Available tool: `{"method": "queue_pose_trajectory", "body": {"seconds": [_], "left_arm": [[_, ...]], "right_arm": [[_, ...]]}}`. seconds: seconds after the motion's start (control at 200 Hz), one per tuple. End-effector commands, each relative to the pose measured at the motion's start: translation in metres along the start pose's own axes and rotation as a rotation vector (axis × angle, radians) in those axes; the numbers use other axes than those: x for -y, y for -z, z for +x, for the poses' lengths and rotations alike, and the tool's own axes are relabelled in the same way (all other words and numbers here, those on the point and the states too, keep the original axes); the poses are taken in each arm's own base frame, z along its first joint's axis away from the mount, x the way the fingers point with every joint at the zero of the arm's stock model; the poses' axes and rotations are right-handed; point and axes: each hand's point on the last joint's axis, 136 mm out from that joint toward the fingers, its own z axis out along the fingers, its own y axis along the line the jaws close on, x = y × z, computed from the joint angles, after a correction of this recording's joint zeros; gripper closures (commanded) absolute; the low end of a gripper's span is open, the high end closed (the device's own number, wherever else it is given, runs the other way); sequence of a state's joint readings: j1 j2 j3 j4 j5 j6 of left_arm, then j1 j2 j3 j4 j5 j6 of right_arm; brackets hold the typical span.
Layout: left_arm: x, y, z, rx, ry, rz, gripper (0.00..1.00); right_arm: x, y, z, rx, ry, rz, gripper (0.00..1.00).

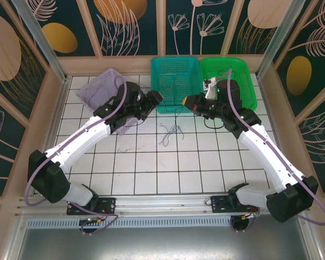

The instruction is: Untangle the cables

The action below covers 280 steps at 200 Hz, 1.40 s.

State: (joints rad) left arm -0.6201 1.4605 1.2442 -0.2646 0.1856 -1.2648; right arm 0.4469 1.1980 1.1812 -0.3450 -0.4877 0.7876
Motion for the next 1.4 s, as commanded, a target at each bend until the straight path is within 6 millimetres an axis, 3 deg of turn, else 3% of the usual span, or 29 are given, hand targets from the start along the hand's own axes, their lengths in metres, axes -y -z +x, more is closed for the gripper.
{"method": "queue_pose_trajectory", "body": {"seconds": [0.0,0.235,0.39,0.485,0.641,0.741,0.861,0.926,1.071,1.141,1.216,1.286,1.396], "left_arm": [[0.004,-0.003,0.028,-0.119,0.244,0.096,0.30],[0.009,-0.015,0.035,-0.136,0.451,0.180,0.27],[0.017,-0.023,0.034,-0.135,0.496,0.219,0.29],[0.021,-0.032,0.039,-0.167,0.504,0.233,0.41],[0.027,-0.041,0.044,-0.200,0.503,0.236,0.47],[0.026,-0.043,0.043,-0.191,0.495,0.222,0.55],[0.025,-0.043,0.036,-0.150,0.478,0.209,0.80],[0.029,-0.041,0.029,-0.117,0.450,0.217,1.00],[0.055,-0.020,0.000,0.004,0.251,0.200,1.00],[0.077,-0.004,-0.011,0.059,0.099,0.188,1.00],[0.089,0.005,-0.014,0.073,-0.045,0.170,1.00],[0.094,0.011,-0.014,0.071,-0.167,0.143,1.00],[0.100,0.016,-0.012,0.058,-0.384,0.105,1.00]], "right_arm": [[-0.009,0.001,-0.006,0.050,-0.035,-0.056,1.00],[0.000,-0.006,0.001,0.036,-0.084,-0.064,1.00],[0.005,-0.007,0.004,0.031,-0.099,-0.060,1.00],[0.006,-0.009,0.006,0.029,-0.112,-0.066,1.00],[0.006,-0.008,0.006,0.035,-0.124,-0.071,1.00],[0.009,-0.009,0.007,0.031,-0.131,-0.066,1.00],[0.010,-0.009,0.010,0.020,-0.139,-0.068,1.00],[0.011,-0.008,0.013,0.012,-0.141,-0.066,1.00],[0.032,-0.005,0.029,-0.033,-0.137,0.014,1.00],[0.053,-0.001,0.037,-0.049,-0.128,0.105,0.77],[0.062,0.009,0.039,-0.036,-0.067,0.152,0.57],[0.060,0.022,0.033,0.004,0.024,0.173,0.49],[0.043,0.041,0.018,0.085,0.204,0.158,0.44]]}}
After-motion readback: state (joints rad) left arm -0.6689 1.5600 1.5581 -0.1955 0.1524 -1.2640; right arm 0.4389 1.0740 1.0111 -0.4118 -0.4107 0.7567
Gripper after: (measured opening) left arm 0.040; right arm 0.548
